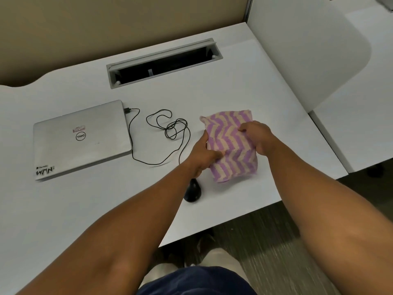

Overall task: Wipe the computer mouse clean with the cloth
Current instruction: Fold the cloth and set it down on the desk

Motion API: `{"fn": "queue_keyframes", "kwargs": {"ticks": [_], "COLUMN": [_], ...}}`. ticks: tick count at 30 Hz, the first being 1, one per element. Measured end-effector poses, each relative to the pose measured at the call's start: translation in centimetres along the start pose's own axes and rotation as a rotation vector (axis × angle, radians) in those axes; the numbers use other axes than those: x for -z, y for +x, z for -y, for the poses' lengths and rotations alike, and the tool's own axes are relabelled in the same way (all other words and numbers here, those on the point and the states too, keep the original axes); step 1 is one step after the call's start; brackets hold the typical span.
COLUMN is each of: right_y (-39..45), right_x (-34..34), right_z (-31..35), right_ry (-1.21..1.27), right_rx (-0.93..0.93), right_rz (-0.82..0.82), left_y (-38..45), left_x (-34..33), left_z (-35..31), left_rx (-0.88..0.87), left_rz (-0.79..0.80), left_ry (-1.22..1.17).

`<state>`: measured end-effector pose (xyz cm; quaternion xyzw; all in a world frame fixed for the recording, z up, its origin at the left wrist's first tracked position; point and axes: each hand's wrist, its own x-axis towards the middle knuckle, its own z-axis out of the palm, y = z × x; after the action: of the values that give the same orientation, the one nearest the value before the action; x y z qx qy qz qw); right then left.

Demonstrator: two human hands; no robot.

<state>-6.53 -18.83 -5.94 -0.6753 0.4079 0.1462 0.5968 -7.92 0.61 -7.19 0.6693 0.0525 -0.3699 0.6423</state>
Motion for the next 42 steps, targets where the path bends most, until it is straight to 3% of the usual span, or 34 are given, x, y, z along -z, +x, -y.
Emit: {"fn": "queue_keyframes", "kwargs": {"ticks": [5,9,12,15,18,21,27,36,42], "right_y": [1.9,3.5,3.9,3.6,3.3,3.4,4.3,3.6,1.6], "right_x": [0.1,0.0,-0.4,-1.1,-2.0,-2.9,-3.5,-4.3,-6.8], "right_z": [0.8,-0.1,-1.3,-2.6,-3.6,-4.1,-5.4,-2.5,0.6], "right_ry": [-0.162,-0.35,-0.492,-0.682,-0.88,-1.02,-1.226,-1.331,-1.225], "right_rx": [0.155,0.254,0.351,0.535,0.72,0.816,0.687,0.514,0.664], "right_rz": [-0.063,-0.106,-0.15,-0.216,-0.201,-0.089,-0.016,0.056,0.03], "left_y": [2.0,3.1,3.6,3.8,4.6,5.7,6.7,6.2,3.5], "left_x": [-0.7,-1.3,-1.6,-1.6,-1.6,-1.3,-0.8,-0.3,2.6], "left_z": [0.7,1.4,1.9,2.2,2.2,2.2,2.9,1.1,-0.5], "left_rx": [0.0,0.043,0.046,-0.132,-0.29,-0.276,-0.121,-0.098,-0.183], "left_rz": [-0.094,-0.193,-0.36,-0.488,-0.344,-0.178,-0.044,0.017,-0.112], "left_ry": [0.009,0.172,0.519,0.914,1.204,1.395,1.484,1.419,1.376]}}
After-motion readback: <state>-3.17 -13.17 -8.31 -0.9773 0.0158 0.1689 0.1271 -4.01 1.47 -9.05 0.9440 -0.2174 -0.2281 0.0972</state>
